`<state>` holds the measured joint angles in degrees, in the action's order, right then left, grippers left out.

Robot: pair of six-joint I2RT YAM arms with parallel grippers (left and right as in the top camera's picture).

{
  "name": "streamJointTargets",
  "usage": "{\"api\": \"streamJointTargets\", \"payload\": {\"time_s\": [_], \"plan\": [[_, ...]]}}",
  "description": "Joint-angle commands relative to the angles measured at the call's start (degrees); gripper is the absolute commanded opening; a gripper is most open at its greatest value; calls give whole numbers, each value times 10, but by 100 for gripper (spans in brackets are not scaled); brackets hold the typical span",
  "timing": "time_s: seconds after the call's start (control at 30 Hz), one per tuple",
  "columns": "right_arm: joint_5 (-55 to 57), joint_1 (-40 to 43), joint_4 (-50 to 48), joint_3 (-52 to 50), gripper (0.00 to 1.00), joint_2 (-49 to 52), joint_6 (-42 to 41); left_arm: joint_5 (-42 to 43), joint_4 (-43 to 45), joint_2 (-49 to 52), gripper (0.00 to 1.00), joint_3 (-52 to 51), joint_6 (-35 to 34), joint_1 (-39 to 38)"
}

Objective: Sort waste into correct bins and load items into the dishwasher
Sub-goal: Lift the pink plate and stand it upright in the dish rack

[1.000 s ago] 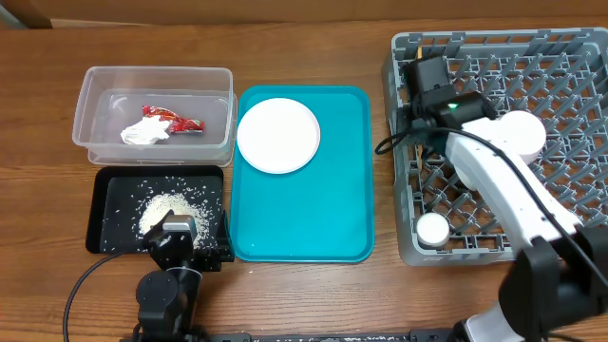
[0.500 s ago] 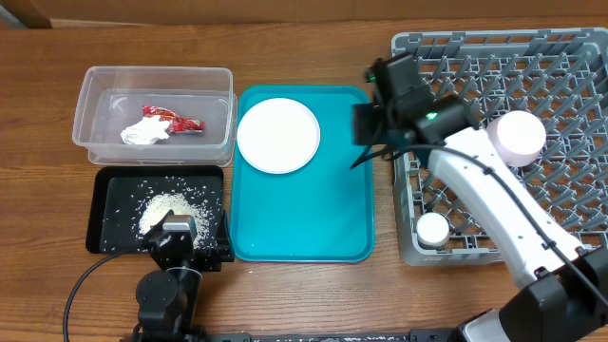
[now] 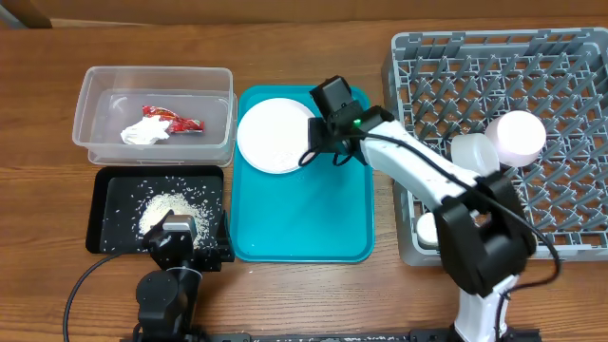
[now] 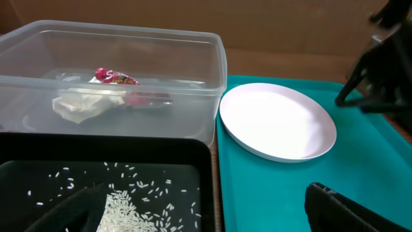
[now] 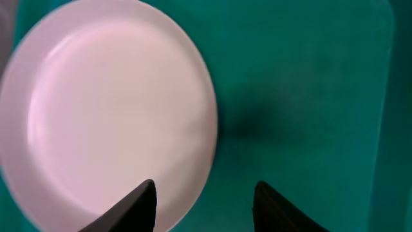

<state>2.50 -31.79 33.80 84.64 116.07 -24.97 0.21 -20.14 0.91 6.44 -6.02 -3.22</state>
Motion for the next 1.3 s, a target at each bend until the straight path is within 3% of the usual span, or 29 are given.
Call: {"api": "streamJointTargets", "payload": {"time_s": [0.0,0.3,0.63,0.97,1.17,1.27], "plan": [[-3,4,-17,0,46,28,-12,-6,1,-7,100,-4,-8,6],[-9,4,-7,5,4,55,-12,-6,1,-7,100,-4,-8,6],[63,7,62,7,4,-96,-10,-6,1,-7,100,-4,-8,6],[435,7,206,7,4,-301,-4,-6,1,-7,100,-4,-8,6],[704,18,264,7,4,-338,-2,-6,1,-7,100,-4,-8,6],[753,48,257,7,4,-331,-1,-6,1,-6,100,-4,-8,6]]}}
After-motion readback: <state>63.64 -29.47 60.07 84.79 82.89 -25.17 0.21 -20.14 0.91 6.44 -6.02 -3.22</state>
